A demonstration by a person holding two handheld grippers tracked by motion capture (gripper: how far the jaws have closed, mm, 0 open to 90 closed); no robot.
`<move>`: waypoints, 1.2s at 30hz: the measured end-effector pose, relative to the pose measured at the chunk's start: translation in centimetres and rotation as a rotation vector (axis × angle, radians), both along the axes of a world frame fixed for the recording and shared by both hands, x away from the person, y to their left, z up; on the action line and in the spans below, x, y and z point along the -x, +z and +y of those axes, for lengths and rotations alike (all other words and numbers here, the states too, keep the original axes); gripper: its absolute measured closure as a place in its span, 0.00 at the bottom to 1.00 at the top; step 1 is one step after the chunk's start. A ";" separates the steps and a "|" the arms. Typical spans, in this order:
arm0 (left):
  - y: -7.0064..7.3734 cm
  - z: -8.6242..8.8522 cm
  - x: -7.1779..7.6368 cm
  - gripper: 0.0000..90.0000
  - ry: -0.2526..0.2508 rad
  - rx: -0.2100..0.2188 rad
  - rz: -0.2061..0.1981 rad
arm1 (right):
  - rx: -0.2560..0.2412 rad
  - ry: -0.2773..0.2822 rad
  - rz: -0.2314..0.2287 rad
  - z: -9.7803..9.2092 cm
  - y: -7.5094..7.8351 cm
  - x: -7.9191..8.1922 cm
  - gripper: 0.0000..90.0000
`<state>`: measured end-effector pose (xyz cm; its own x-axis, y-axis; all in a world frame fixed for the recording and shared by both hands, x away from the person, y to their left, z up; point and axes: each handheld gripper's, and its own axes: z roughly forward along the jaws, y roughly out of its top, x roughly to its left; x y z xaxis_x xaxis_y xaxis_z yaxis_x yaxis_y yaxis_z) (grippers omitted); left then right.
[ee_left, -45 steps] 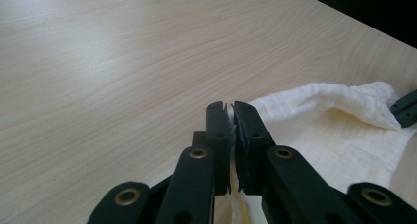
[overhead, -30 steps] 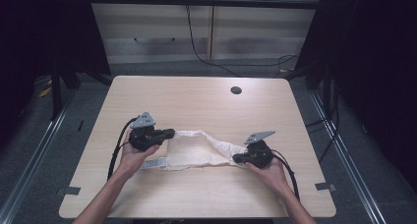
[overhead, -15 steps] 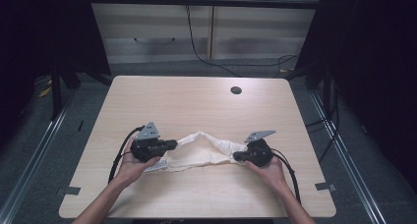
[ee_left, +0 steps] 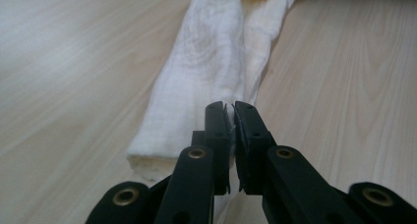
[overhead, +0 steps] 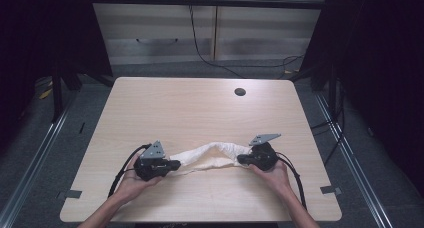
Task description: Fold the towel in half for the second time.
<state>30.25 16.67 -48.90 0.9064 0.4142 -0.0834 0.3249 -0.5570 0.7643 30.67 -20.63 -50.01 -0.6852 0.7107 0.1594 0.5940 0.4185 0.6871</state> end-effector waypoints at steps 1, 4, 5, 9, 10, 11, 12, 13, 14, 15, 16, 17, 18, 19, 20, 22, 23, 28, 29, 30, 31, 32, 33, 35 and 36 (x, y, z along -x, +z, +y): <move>-0.2 0.0 0.0 0.95 -0.005 -0.026 -0.003 | 0.007 -0.003 -0.002 0.0 0.0 0.1 0.98; -0.9 -0.1 -0.1 0.95 -0.011 -0.041 0.014 | 0.015 -0.006 -0.008 0.1 0.1 0.1 0.98; -0.9 -0.1 -0.1 0.95 -0.011 -0.041 0.014 | 0.015 -0.006 -0.008 0.1 0.1 0.1 0.98; -1.1 -0.1 0.0 0.95 -0.003 -0.030 0.012 | 0.053 -0.028 -0.032 -0.3 1.0 0.4 0.98; -1.1 -0.1 0.1 0.95 0.000 -0.031 0.006 | 0.046 -0.036 -0.048 -0.5 1.4 0.5 0.98; -1.1 -0.2 0.2 0.95 0.000 -0.040 0.001 | 0.040 -0.041 -0.055 -0.7 1.8 0.7 0.98; -1.1 -0.2 0.2 0.95 0.009 -0.039 0.015 | 0.045 -0.043 -0.067 -0.9 2.1 0.9 0.98; -1.0 -0.3 0.2 0.95 0.015 -0.044 0.017 | 0.045 -0.050 -0.065 -0.9 2.2 1.2 0.98; -1.0 -0.4 0.2 0.95 0.012 -0.050 0.008 | 0.045 -0.040 -0.073 -0.9 2.3 1.4 0.98; -1.1 -0.4 0.4 0.95 0.023 -0.044 0.005 | 0.065 -0.039 -0.067 -0.9 2.3 2.1 0.98; -1.0 -0.3 0.4 0.95 0.022 -0.053 0.002 | 0.086 -0.037 -0.075 -0.9 2.2 2.4 0.98; -1.0 -0.2 0.4 0.95 0.023 -0.051 0.005 | 0.093 -0.044 -0.079 -1.0 2.1 2.7 0.98; -1.0 -0.2 0.4 0.95 0.023 -0.051 0.005 | 0.093 -0.044 -0.079 -1.0 2.1 2.7 0.98; -1.0 0.0 0.4 0.95 0.028 -0.054 0.002 | 0.107 -0.052 -0.079 -1.5 2.1 3.2 0.98; -1.0 0.0 0.4 0.95 0.029 -0.056 -0.002 | 0.104 -0.065 -0.077 -1.8 2.1 3.4 0.98; -1.0 0.1 0.5 0.95 0.035 -0.052 -0.001 | 0.093 -0.084 -0.075 -2.6 1.9 3.8 0.98; -1.0 0.2 0.6 0.95 0.037 -0.063 -0.009 | 0.093 -0.084 -0.075 -2.6 1.9 3.8 0.98; -1.1 0.3 0.6 0.95 0.037 -0.057 -0.010 | 0.073 -0.087 -0.042 -3.0 0.7 4.9 0.98; -1.1 0.3 0.5 0.95 0.036 -0.059 -0.009 | 0.073 -0.087 -0.042 -3.0 0.7 4.9 0.98; -1.1 0.3 0.5 0.95 0.037 -0.053 -0.006 | 0.073 -0.084 -0.044 -3.0 0.6 4.9 0.98; -1.2 0.3 0.2 0.95 0.055 -0.044 -0.010 | 0.066 -0.086 -0.043 -3.0 0.5 4.7 0.98; -1.2 0.3 -0.1 0.95 0.065 -0.045 -0.012 | 0.063 -0.091 -0.040 -3.0 0.5 4.5 0.98; -1.2 0.3 -0.4 0.95 0.074 -0.041 -0.010 | 0.063 -0.094 -0.047 -2.9 0.4 4.3 0.98; -1.4 0.6 -1.2 0.95 0.098 -0.020 0.001 | 0.062 -0.108 -0.047 -2.8 0.4 3.6 0.98; -1.4 0.6 -1.2 0.95 0.098 -0.020 0.001 | 0.062 -0.108 -0.047 -2.8 0.4 3.6 0.98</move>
